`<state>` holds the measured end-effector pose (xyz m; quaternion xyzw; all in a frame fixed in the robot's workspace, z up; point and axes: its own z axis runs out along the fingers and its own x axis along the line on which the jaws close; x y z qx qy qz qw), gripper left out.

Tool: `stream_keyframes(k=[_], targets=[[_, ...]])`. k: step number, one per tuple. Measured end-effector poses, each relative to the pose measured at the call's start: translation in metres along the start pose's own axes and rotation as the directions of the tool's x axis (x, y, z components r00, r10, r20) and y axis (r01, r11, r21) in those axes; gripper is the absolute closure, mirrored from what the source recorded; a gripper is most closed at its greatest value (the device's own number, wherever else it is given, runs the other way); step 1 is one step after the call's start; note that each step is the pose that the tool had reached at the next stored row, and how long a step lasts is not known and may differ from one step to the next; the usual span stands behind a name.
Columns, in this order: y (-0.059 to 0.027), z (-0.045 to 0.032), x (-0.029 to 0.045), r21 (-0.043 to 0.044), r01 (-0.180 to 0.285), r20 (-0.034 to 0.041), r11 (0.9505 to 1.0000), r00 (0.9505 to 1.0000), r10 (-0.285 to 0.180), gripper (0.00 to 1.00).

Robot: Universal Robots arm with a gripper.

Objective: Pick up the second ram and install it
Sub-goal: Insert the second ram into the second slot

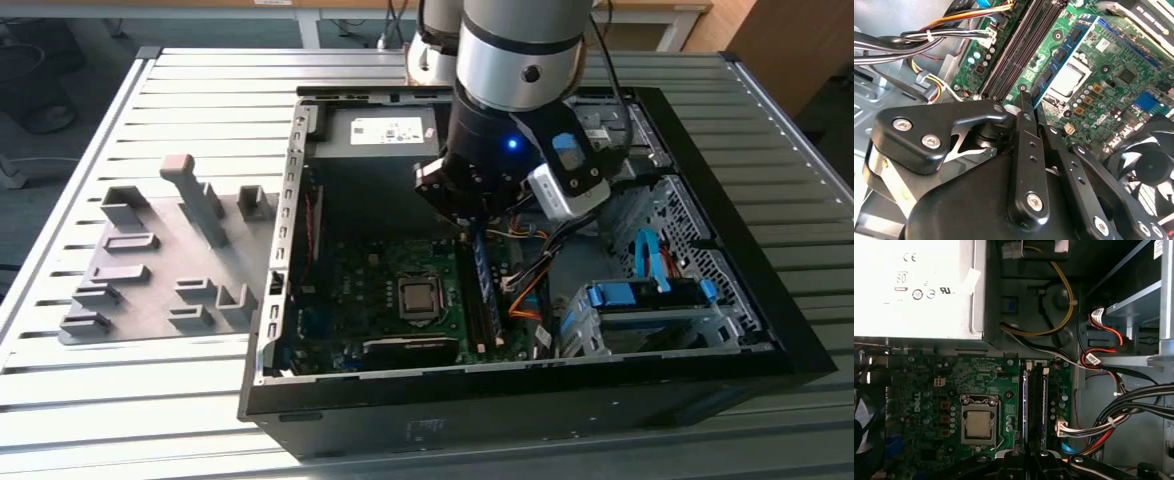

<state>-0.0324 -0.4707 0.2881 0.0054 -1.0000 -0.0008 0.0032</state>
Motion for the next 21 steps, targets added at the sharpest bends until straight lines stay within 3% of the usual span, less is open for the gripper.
stream_keyframes(k=[21], targets=[[-0.0007, 0.0381, -0.0065, -0.0001, -0.007, -0.0062, 1.0, 1.0, 0.007, 0.86]])
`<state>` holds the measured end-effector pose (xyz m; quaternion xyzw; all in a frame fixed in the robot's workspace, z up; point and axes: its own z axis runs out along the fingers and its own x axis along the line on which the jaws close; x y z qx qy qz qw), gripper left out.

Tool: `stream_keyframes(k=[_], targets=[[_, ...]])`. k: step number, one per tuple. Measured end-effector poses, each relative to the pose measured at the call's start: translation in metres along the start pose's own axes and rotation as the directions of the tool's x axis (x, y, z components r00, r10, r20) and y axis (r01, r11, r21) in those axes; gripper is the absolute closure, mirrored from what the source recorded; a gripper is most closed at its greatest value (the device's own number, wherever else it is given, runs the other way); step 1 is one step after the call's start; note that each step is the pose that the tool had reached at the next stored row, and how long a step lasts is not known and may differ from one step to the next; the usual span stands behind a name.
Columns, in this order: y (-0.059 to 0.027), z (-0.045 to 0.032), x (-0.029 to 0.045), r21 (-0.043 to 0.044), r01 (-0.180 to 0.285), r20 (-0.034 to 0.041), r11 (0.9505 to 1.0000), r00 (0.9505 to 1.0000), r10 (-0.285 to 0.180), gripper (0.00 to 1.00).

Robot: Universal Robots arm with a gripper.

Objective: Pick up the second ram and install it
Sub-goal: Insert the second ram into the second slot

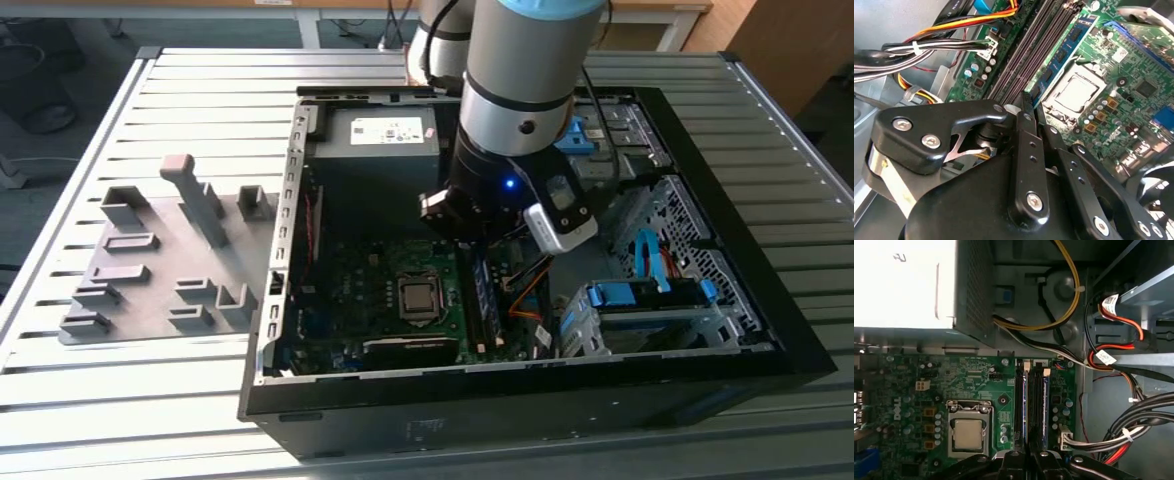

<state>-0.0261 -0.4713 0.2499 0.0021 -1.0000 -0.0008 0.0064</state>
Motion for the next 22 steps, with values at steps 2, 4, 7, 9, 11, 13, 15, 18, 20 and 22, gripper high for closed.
stream_keyframes(k=[2, 4, 7, 9, 11, 13, 15, 18, 20, 22], targets=[[0.0, 0.003, 0.0, -0.0002, -0.008, -0.0002, 1.0, 1.0, 0.008, 0.86], [0.0, 0.0033, 0.0, 0.0, -0.009, -0.0003, 1.0, 1.0, 0.009, 0.86], [0.0, 0.0033, 0.0, 0.0, -0.009, -0.0003, 1.0, 1.0, 0.009, 0.86], [0.0001, 0.0051, -0.0001, -0.0005, -0.009, -0.0001, 1.0, 1.0, 0.009, 0.86], [0.0, 0.0086, -0.0004, 0.0001, -0.009, -0.0003, 1.0, 1.0, 0.009, 0.86], [0.0, 0.0122, -0.0007, -0.0001, -0.009, -0.0003, 1.0, 1.0, 0.009, 0.86], [0.0, 0.0158, -0.001, -0.0001, -0.009, -0.0003, 1.0, 1.0, 0.009, 0.86], [-0.0001, 0.0214, -0.0011, -0.0001, -0.009, -0.0003, 1.0, 1.0, 0.009, 0.86], [0.0, 0.0249, -0.0012, -0.0002, -0.009, -0.0008, 1.0, 1.0, 0.009, 0.86], [-0.0001, 0.0285, -0.0012, -0.0001, -0.009, -0.0015, 1.0, 1.0, 0.009, 0.86]])
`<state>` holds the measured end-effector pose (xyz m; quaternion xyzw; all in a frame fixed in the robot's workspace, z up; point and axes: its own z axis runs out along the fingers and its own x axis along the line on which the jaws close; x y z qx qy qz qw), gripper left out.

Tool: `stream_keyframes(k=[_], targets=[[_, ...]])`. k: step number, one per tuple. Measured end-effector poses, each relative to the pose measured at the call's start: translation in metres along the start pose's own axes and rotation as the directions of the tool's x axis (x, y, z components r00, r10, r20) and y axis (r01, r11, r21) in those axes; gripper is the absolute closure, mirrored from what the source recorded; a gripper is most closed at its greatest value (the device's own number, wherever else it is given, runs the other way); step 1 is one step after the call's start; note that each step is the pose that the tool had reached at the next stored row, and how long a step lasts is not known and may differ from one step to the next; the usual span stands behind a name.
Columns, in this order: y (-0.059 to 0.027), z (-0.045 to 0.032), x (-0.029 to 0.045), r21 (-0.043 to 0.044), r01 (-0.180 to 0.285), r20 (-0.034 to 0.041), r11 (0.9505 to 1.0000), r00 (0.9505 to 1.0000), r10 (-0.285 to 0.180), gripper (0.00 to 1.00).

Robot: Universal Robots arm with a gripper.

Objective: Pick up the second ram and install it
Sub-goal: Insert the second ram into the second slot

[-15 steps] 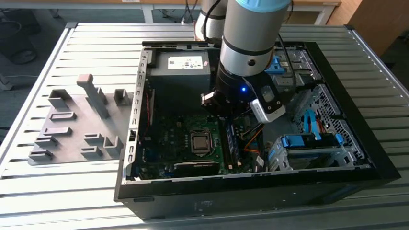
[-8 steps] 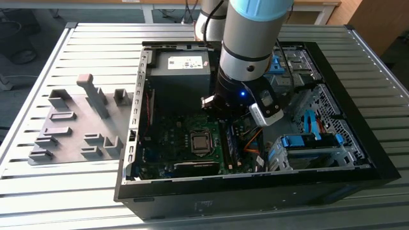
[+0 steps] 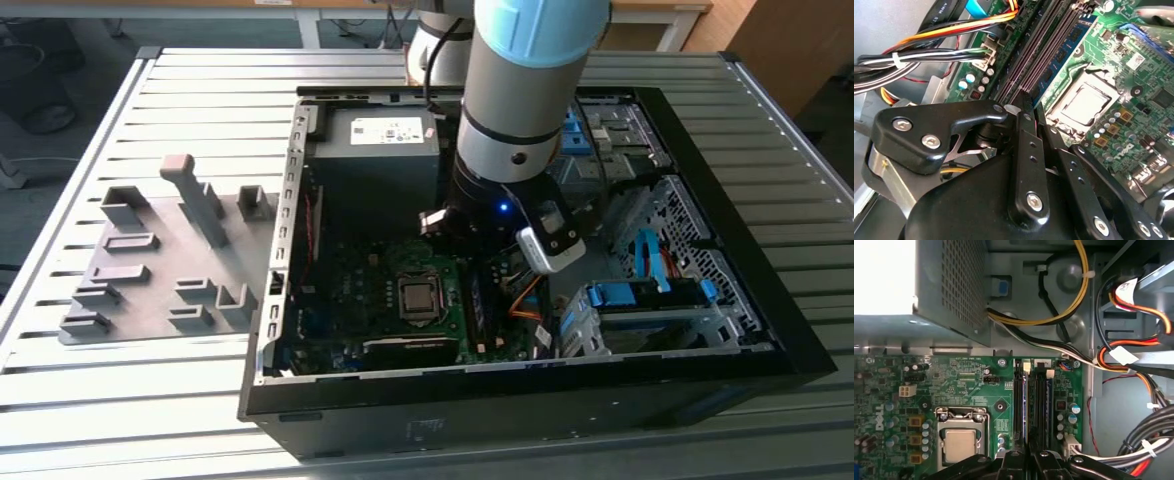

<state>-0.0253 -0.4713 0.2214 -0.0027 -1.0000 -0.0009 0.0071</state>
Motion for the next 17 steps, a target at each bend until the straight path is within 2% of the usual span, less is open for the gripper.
stream_keyframes(k=[2, 12, 17], targets=[[-0.0004, 0.0028, -0.0001, 0.0001, 0.0, -0.0008, 1.0, 1.0, 0.0, 0.86], [-0.0013, 0.0049, -0.0001, -0.0003, -0.002, -0.002, 1.0, 1.0, 0.002, 0.86], [-0.0046, 0.0054, -0.0001, -0.0001, -0.006, -0.002, 1.0, 1.0, 0.006, 0.86]])
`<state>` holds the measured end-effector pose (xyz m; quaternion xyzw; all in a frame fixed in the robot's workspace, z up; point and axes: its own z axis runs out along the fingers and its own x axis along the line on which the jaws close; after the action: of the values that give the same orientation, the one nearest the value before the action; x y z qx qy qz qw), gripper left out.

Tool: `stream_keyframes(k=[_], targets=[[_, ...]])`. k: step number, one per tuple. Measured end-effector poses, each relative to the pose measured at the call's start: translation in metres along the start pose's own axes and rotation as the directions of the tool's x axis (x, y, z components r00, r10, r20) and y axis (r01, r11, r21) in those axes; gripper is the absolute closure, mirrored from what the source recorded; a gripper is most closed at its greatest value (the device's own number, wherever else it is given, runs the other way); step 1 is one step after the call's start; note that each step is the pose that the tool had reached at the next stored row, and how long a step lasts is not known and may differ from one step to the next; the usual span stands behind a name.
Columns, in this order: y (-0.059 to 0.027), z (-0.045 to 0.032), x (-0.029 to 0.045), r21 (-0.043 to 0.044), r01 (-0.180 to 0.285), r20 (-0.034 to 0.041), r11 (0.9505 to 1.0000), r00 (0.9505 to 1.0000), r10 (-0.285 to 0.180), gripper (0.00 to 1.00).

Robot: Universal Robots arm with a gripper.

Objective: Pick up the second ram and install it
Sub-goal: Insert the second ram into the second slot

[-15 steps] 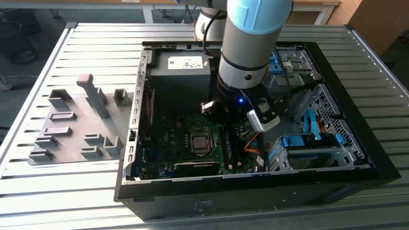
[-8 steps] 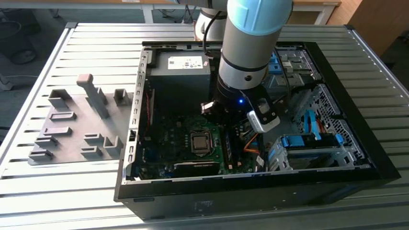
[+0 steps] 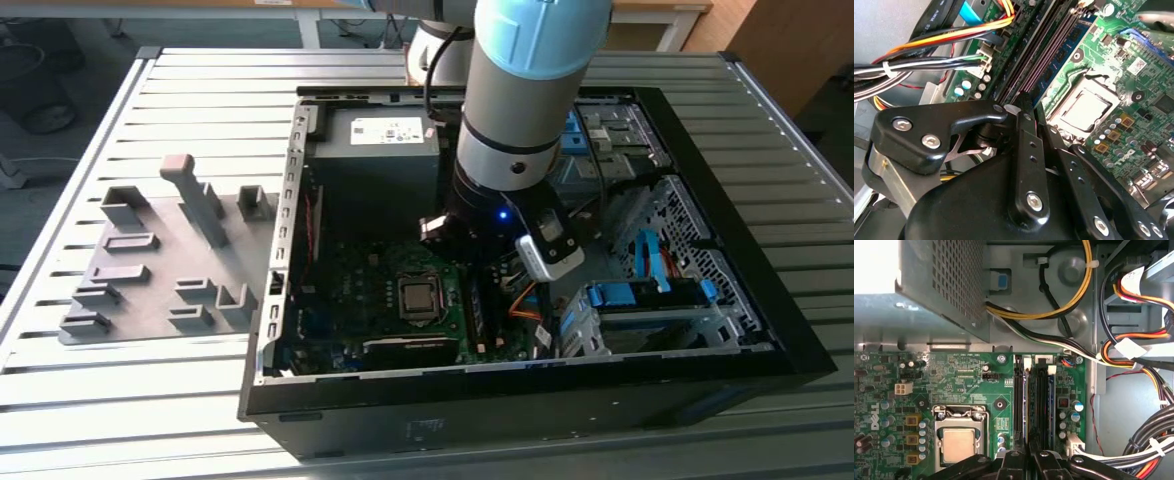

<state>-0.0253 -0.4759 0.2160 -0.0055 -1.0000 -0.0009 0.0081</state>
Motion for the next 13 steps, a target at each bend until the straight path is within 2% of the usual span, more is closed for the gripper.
stream_keyframes(k=[6, 13], targets=[[-0.0009, 0.0025, -0.0001, -0.0005, -0.021, 0.0001, 0.9998, 0.9998, 0.021, 0.86], [-0.001, 0.0058, -0.0001, 0.0001, -0.022, -0.0002, 0.9998, 0.9998, 0.022, 0.86]])
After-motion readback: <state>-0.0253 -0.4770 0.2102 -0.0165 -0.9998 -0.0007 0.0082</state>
